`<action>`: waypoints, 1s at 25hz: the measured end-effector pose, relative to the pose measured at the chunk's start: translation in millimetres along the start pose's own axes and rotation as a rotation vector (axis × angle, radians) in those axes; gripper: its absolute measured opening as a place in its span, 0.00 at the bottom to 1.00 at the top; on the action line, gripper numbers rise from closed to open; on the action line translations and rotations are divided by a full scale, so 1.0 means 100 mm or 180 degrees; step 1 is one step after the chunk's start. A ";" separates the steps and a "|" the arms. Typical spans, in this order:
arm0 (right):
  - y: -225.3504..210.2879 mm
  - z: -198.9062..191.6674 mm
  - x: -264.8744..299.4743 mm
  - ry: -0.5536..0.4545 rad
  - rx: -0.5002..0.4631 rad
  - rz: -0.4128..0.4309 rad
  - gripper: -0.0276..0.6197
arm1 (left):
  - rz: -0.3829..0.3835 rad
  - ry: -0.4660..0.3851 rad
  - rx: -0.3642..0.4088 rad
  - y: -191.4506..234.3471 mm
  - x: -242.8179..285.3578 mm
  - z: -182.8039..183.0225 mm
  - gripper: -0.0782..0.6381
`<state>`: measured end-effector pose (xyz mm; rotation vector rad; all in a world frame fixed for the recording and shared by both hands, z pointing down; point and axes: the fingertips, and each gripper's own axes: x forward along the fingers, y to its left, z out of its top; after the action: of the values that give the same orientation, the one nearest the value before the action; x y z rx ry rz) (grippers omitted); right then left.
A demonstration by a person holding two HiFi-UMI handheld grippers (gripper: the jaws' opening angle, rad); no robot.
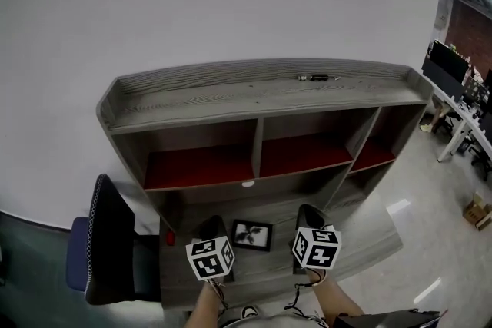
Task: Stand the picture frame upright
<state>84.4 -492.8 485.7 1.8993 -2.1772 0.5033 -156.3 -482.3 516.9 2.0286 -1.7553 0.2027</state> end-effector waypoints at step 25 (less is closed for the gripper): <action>-0.06 -0.79 0.63 0.0822 -0.0310 0.0744 0.09 | 0.0754 0.0574 -0.0465 -0.06 0.11 -1.04 0.13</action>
<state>76.2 -520.0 582.9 1.4490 -2.2150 0.6316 -130.0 -447.6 611.7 1.6460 -1.8353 0.3113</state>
